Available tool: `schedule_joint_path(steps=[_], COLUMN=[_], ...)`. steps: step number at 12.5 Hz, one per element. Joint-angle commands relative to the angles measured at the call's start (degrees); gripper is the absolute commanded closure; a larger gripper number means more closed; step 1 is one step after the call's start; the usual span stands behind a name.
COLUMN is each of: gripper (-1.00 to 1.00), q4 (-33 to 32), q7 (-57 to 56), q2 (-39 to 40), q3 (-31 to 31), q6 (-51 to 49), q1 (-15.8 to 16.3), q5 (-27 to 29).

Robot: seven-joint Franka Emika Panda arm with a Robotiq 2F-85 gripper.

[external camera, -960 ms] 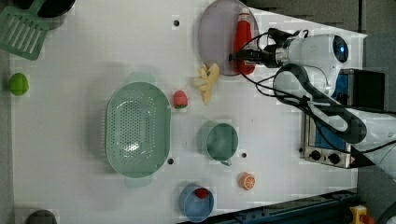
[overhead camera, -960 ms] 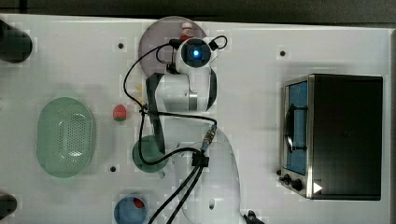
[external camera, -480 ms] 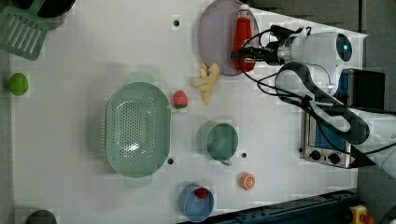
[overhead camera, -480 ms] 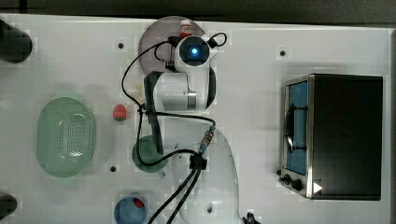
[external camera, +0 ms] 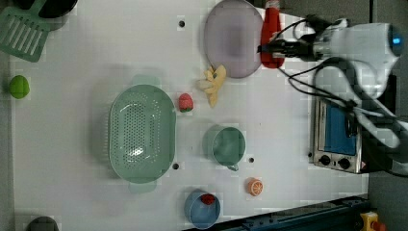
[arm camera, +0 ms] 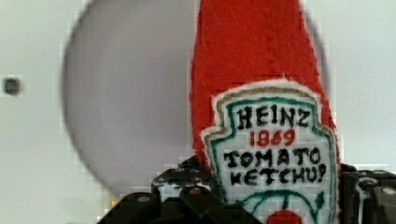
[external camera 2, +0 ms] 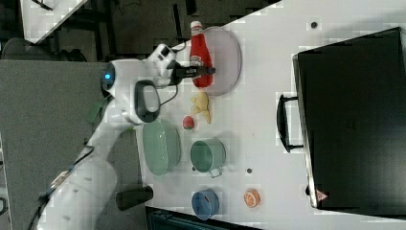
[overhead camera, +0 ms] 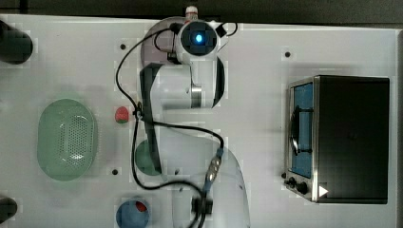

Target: Pick ketchup from plate and place it on table.

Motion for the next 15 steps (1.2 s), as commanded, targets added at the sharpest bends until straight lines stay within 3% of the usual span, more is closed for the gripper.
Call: schedule_joint_path(steps=[1,6,11,15], gripper=[-0.27,-0.27,-0.26,-0.27], q4=[1.4,-2.59,-18.97,-30.42], q7=[5.48,12.2,12.68,12.69], q2=[-9.19,-19.39,-30.52,-32.7], q3=[0.36,-0.92,-3.32,-4.38], q6=[-7.49,-18.29,-18.88,-11.74], q1=[-0.66,-1.84,-2.82,-3.01], q5=[-0.01,0.0,0.06,0.2])
